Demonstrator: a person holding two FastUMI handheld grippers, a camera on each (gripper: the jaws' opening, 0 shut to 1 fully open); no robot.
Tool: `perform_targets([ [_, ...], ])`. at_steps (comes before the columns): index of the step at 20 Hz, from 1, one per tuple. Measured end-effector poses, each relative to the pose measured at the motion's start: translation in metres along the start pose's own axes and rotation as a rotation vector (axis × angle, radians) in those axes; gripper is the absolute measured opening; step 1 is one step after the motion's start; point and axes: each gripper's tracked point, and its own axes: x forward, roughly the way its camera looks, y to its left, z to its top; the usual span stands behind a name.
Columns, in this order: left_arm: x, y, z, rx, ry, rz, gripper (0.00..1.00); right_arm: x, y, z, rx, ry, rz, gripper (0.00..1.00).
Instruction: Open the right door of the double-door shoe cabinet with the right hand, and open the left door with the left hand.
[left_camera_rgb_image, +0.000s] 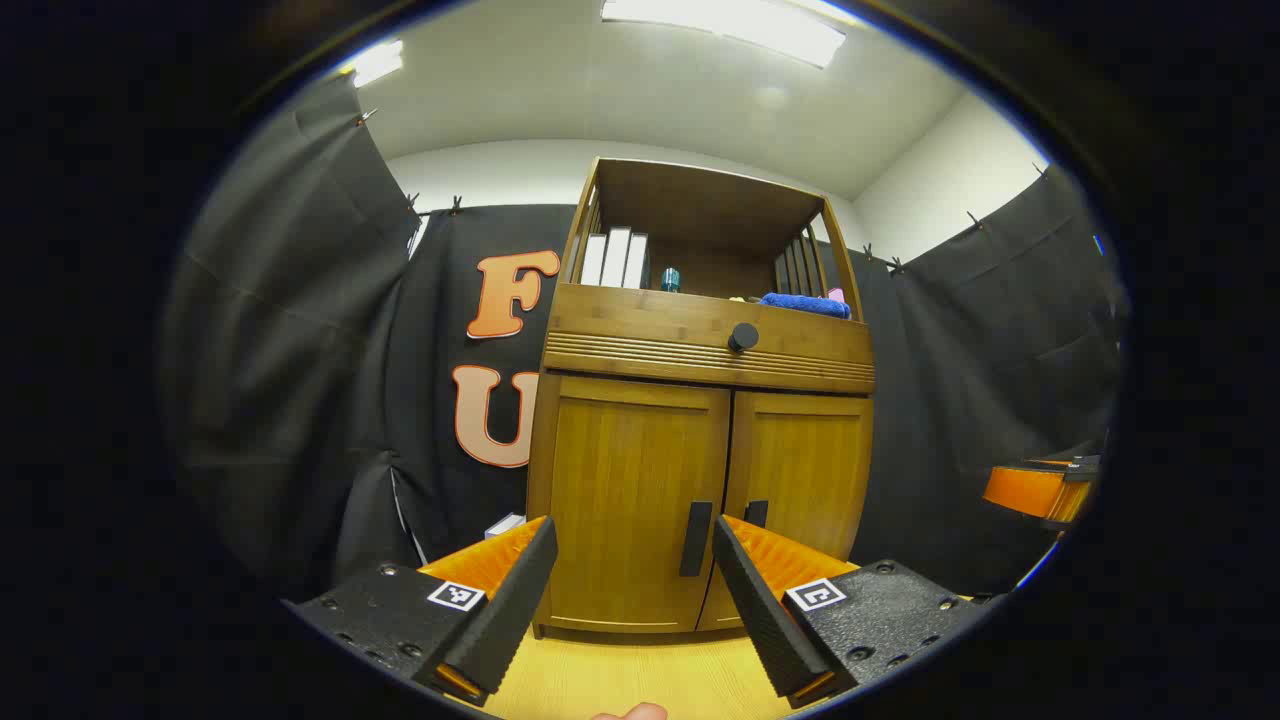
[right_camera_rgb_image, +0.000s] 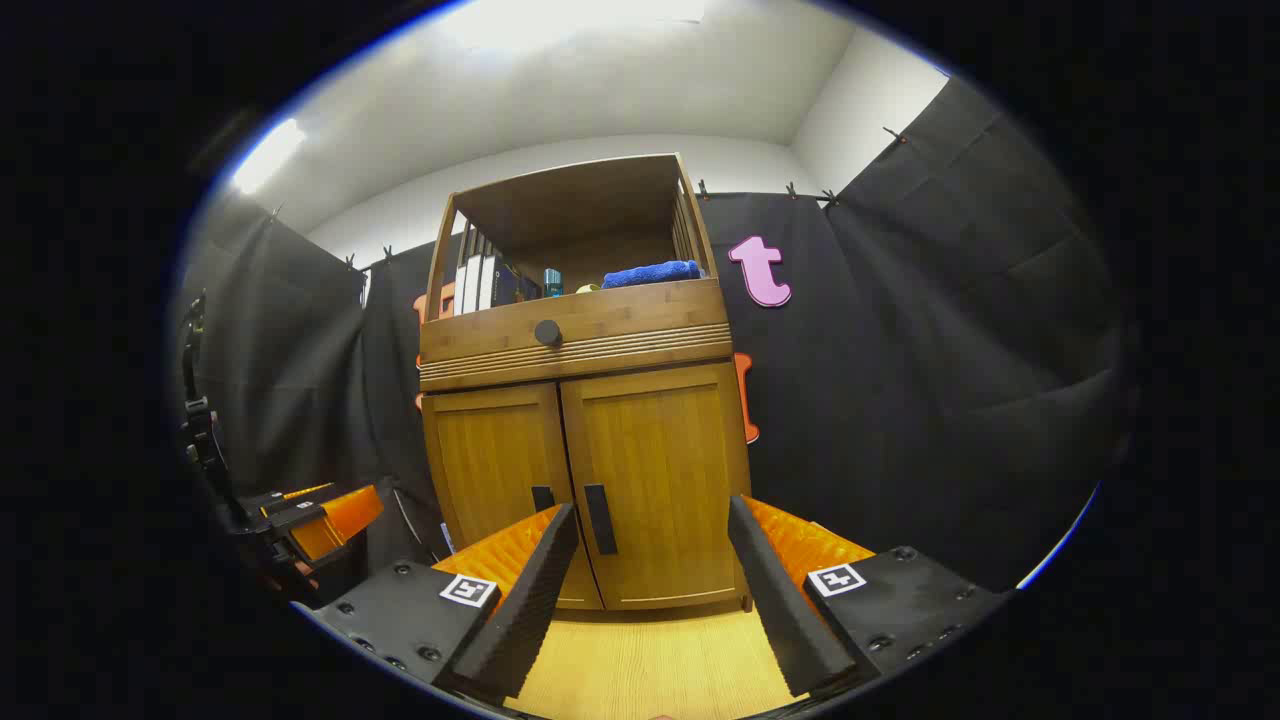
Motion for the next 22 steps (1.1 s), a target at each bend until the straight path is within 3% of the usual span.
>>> perform_targets([
  [3,-0.0001,0.0002,0.0010,0.001,-0.005,-0.001,0.94,-0.0017,0.0008,0.0016,-0.004,-0.006,0.001,0.89],
  [4,-0.0001,-0.0001,0.0012,0.001,-0.005,-0.001,0.94,-0.0017,0.0011,0.0017,-0.004,-0.007,0.000,0.98],
  [22,0.0051,0.0037,0.0008,-0.002,-0.014,-0.002,0.94,0.0038,0.0079,0.0025,-0.017,-0.027,0.007,0.98],
])
